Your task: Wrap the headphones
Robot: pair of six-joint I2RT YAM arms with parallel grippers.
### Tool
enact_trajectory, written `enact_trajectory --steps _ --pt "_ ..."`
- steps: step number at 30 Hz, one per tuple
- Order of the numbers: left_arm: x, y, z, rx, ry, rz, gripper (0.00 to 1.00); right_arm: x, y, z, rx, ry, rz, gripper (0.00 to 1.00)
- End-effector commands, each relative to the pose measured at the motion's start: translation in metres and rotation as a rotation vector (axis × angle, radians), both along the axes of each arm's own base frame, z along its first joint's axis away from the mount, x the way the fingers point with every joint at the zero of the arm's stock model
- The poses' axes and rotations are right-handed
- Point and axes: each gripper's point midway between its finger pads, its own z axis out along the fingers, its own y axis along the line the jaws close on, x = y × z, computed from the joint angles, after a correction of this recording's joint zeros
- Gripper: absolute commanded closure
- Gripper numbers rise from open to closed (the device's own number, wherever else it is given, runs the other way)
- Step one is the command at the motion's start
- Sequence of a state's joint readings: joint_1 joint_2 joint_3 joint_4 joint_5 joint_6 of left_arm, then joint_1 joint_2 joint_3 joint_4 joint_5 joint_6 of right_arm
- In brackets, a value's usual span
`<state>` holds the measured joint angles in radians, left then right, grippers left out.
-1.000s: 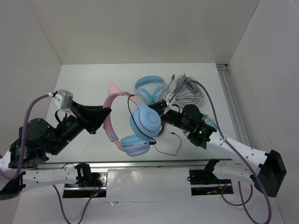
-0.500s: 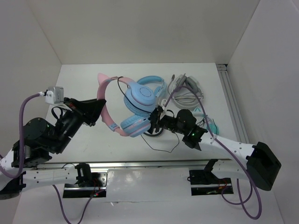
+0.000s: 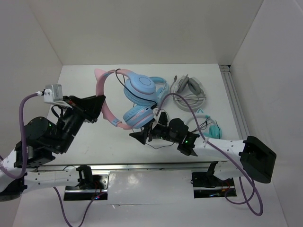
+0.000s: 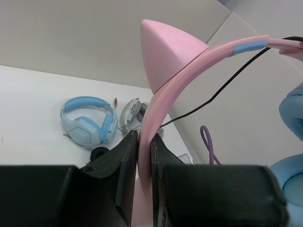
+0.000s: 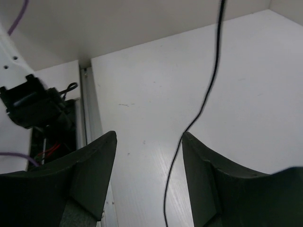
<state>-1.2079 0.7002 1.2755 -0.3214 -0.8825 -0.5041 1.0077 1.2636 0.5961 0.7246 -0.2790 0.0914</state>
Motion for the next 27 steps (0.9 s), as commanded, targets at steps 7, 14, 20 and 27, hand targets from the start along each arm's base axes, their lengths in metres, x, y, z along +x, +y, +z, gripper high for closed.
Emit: enact_trajectory --steps 7,14,20,27 --pt "-0.008 0.03 0.051 -0.257 -0.042 0.025 1.0 0.046 -0.043 0.021 0.139 -0.029 -0.42 0.27" --pt "-0.009 0.026 0.053 -0.247 -0.044 0.003 1.0 0.038 -0.006 0.006 0.076 0.001 -0.23 0.25" --pt "-0.013 0.028 0.061 -0.247 -0.063 -0.013 1.0 0.031 0.011 0.0 0.078 0.025 -0.147 0.25" --pt "-0.013 0.026 0.058 -0.238 -0.055 -0.023 1.0 0.024 0.014 0.011 0.115 0.015 -0.122 0.25"
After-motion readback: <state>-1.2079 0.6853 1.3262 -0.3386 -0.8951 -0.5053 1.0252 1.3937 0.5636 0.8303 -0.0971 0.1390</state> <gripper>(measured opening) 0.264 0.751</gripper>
